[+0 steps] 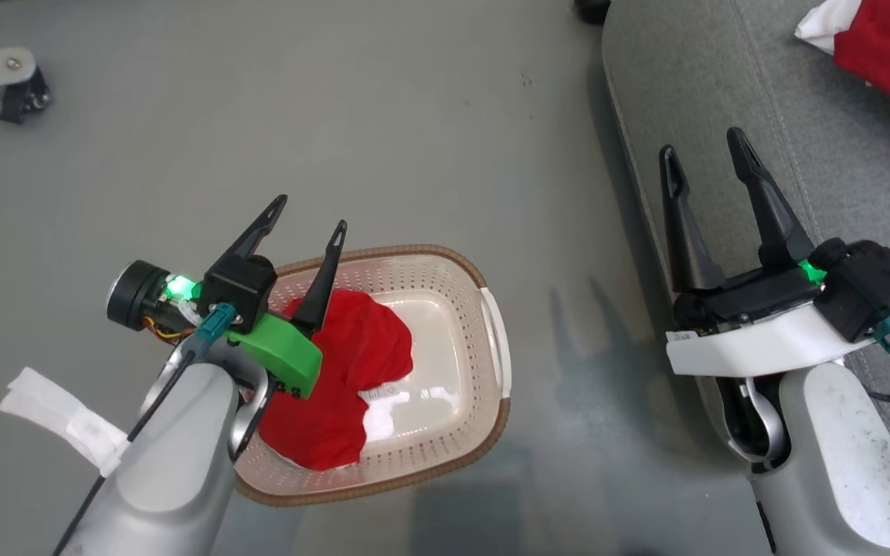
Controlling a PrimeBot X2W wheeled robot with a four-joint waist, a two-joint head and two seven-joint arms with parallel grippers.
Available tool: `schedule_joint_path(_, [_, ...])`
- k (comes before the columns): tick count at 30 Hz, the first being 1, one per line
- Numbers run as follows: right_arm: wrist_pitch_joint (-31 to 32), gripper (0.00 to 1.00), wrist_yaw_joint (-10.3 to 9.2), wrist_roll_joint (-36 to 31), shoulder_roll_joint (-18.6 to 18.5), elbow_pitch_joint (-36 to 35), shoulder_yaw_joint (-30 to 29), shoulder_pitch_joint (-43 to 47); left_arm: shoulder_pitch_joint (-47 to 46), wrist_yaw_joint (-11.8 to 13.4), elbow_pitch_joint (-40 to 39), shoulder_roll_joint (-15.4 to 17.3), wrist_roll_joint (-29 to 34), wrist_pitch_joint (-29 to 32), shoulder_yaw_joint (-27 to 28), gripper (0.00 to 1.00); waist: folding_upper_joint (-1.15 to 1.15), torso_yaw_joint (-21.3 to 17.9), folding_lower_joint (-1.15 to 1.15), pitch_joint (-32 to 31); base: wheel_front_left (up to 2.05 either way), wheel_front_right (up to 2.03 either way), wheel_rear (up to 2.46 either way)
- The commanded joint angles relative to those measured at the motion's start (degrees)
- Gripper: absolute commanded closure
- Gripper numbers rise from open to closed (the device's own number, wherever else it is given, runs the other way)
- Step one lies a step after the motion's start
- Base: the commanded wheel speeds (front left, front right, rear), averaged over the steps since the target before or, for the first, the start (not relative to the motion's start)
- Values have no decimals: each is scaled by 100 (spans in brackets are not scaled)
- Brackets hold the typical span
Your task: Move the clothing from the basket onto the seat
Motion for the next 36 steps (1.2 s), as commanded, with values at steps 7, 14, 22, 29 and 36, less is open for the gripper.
schedule_joint_path(7, [-12, 0, -6, 85, -9, -165, 142, -445, -556, -22, 660, 248, -46, -3, -322, 0, 62, -587, 0, 1190, 0, 0, 0])
schedule_joint_path(14, [-12, 0, -6, 139, -9, -304, 218, -694, -876, -22, 1413, 411, -17, -2, -645, 0, 62, -773, 0, 1754, 0, 0, 0])
schedule_joint_path(22, [-12, 0, -6, 185, -10, -427, 261, -845, -1195, -21, 2350, 484, -2, -3, -1112, 0, 62, -884, 0, 2211, 0, 0, 0])
schedule_joint_path(29, [-12, 0, -6, 208, -10, -562, 255, -916, -1553, -21, 3096, 492, 24, -3, -1370, 0, 62, -942, 0, 2549, 0, 0, 0])
schedule_joint_path(36, [-12, 0, -6, 246, -9, -679, 235, -914, -1961, -19, 3995, 494, 146, 114, -1715, 0, 62, -1063, 0, 2836, 0, 0, 0])
